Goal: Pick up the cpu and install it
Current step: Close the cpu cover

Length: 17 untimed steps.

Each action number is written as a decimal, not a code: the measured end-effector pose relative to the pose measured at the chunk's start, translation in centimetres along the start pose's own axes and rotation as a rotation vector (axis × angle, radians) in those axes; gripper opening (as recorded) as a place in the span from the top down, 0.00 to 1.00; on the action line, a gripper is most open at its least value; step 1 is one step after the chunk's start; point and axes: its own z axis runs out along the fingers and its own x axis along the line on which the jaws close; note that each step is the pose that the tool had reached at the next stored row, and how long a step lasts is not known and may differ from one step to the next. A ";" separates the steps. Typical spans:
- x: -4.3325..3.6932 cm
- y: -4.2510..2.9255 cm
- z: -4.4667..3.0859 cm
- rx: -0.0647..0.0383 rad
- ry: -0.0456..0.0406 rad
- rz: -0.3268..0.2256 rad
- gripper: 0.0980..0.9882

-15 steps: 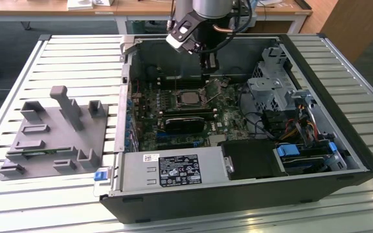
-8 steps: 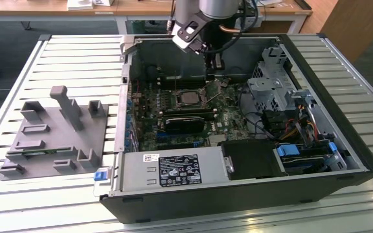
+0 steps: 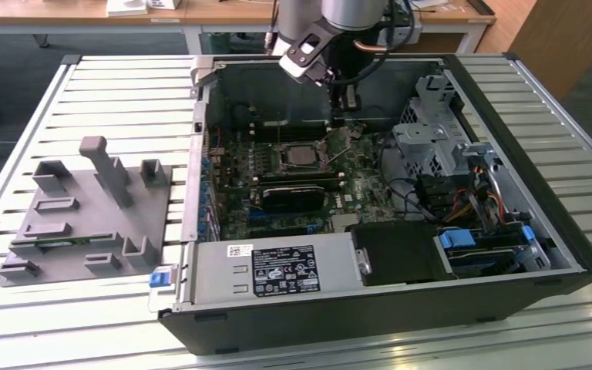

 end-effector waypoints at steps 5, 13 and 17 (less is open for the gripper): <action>0.31 0.47 0.07 0.000 -0.0001 0.000 0.99; 1.07 1.91 0.83 0.001 -0.0001 0.000 0.99; 1.09 2.52 1.06 0.001 -0.0001 0.000 0.99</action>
